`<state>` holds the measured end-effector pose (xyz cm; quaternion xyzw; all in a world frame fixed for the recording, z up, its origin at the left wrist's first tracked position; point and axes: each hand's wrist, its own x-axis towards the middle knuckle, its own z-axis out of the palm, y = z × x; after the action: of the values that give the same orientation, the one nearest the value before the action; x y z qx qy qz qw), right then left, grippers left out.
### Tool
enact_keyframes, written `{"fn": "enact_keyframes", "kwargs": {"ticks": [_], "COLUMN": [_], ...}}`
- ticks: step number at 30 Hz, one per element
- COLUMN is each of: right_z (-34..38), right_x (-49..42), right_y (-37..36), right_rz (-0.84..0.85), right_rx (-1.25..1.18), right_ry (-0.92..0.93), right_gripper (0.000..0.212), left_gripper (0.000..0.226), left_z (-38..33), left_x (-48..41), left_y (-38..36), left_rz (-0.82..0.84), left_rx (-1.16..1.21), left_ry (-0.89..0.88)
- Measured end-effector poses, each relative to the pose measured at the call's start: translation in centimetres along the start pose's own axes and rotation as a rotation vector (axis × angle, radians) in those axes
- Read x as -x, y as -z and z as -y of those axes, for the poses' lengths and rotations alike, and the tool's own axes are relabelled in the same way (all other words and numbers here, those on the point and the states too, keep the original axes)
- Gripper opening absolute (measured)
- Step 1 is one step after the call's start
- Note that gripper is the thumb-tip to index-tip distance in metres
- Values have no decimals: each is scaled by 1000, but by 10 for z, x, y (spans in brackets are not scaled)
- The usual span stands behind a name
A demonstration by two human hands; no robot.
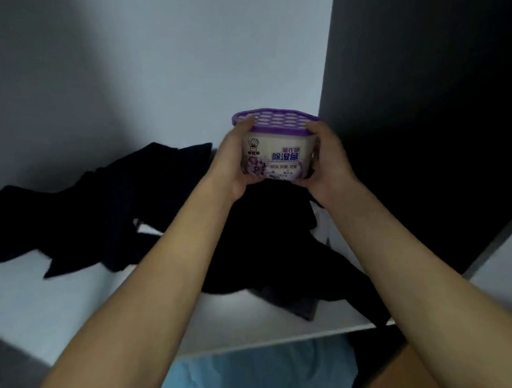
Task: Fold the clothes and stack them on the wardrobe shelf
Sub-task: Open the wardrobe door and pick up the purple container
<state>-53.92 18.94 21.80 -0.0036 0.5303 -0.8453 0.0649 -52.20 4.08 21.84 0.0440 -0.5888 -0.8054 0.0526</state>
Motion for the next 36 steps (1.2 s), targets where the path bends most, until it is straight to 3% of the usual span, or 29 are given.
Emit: {"fn": "enact_keyframes", "kwargs": {"ticks": [4, 15, 21, 26, 36], "right_z": [-10, -91, -173, -236, -352], "right_x": [50, 171, 274, 375, 609], "right_y": [12, 29, 16, -17, -123], "right_rz": [198, 493, 630, 775, 1030], "right_rx": [-102, 91, 136, 275, 404], "right_ry": [-134, -351, -524, -676, -817], "right_gripper": [21, 27, 27, 33, 27], "left_gripper": [33, 17, 34, 59, 49], "left_z": [9, 85, 127, 157, 179], "left_x": [68, 277, 411, 525, 787], "left_y": [5, 22, 60, 100, 214], "left_rz": [-186, -602, -887, -1097, -1383], "left_rx": [-5, 94, 155, 210, 234], "left_ry": [-46, -123, -56, -66, -207]}}
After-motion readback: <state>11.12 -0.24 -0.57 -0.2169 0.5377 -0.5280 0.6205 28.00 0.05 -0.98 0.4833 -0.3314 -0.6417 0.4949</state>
